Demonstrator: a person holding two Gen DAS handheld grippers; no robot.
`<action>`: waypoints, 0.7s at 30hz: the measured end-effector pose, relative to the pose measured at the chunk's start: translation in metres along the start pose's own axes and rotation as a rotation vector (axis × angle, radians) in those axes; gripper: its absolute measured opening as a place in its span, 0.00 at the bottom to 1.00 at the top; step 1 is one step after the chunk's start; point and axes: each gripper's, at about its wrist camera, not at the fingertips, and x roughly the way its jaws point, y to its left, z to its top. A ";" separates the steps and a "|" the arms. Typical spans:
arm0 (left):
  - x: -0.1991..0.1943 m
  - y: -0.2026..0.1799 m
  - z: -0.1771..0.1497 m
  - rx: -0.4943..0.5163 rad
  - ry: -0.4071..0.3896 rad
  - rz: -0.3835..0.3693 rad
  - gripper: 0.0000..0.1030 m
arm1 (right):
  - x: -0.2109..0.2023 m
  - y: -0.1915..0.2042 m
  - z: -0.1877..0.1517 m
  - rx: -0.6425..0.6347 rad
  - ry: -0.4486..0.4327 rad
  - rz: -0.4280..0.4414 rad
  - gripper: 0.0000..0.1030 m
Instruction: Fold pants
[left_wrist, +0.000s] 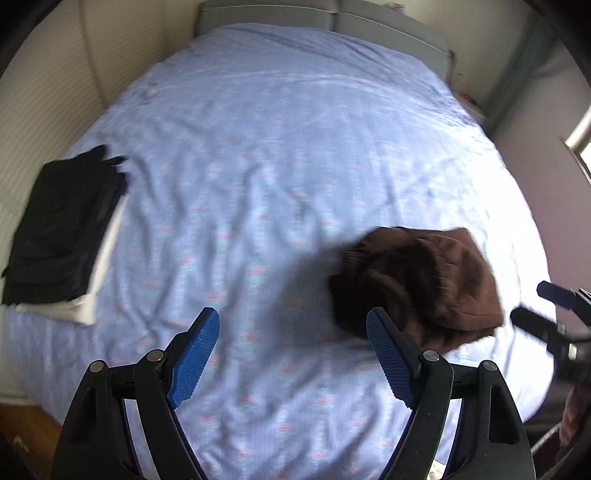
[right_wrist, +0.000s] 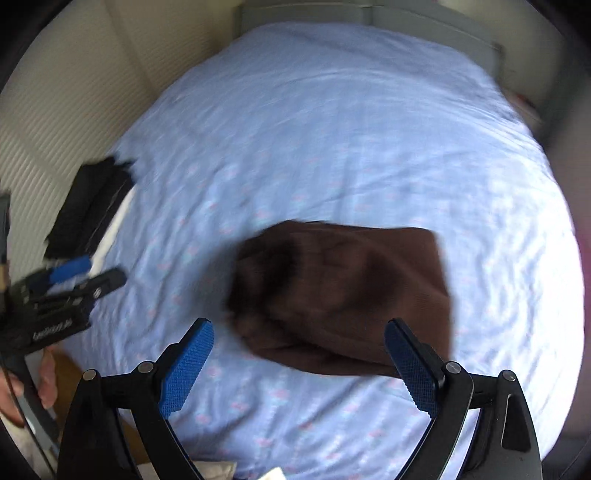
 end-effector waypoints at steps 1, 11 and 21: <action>0.003 -0.008 0.002 0.007 0.011 -0.020 0.79 | -0.003 -0.020 -0.003 0.049 -0.008 -0.019 0.92; 0.070 -0.102 0.041 0.049 0.141 -0.172 0.85 | 0.020 -0.173 -0.042 0.515 0.067 0.009 0.92; 0.147 -0.126 0.049 -0.138 0.338 -0.124 0.84 | 0.056 -0.206 -0.055 0.555 0.135 0.080 0.92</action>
